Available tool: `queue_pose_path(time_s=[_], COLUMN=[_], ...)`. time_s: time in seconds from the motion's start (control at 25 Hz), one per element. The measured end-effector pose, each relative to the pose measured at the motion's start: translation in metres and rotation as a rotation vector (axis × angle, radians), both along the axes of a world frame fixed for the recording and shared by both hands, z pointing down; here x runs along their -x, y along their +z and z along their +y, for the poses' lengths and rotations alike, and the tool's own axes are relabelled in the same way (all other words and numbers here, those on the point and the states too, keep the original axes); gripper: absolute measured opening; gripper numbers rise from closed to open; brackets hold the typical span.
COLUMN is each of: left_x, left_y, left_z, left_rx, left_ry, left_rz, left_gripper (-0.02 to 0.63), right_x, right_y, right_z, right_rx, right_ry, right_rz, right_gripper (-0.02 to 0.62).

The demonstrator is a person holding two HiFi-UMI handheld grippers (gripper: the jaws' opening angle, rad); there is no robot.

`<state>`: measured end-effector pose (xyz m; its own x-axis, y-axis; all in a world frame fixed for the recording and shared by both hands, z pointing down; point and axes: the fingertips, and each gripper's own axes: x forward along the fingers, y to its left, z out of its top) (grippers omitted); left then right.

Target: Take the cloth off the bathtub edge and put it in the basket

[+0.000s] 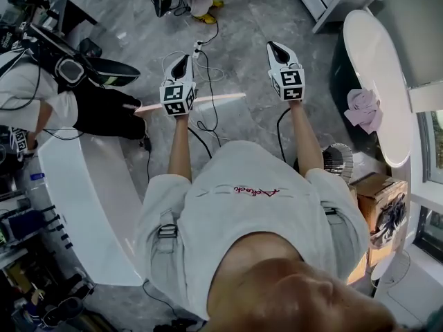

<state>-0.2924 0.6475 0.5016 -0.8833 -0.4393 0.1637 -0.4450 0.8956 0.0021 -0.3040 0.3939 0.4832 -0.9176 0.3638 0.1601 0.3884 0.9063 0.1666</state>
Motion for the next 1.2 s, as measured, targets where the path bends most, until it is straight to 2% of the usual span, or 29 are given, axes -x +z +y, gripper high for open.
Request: queue_pose_path(time_s=[0.24, 0.52, 0.96, 1.2], left_x=[0.021, 0.024, 0.01, 0.016], left_y=[0.007, 0.012, 0.009, 0.005], left_z=[0.026, 0.039, 0.07, 0.08], left_rx=[0.009, 0.017, -0.012, -0.002], left_ry=[0.004, -0.002, -0.084, -0.121], left_rz=[0.007, 0.014, 0.015, 0.017], left_gripper=[0.0, 0.0, 0.001, 0.0], right_x=[0.027, 0.026, 0.031, 0.048], right_y=[0.005, 0.019, 0.017, 0.018], right_z=[0.034, 0.05, 0.1, 0.112], right_rx=[0.006, -0.005, -0.027, -0.021], right_ry=[-0.019, -0.044, -0.162, -0.2], right_rz=[0.004, 0.038, 0.048, 0.05], right_gripper=[0.008, 0.008, 0.008, 0.008])
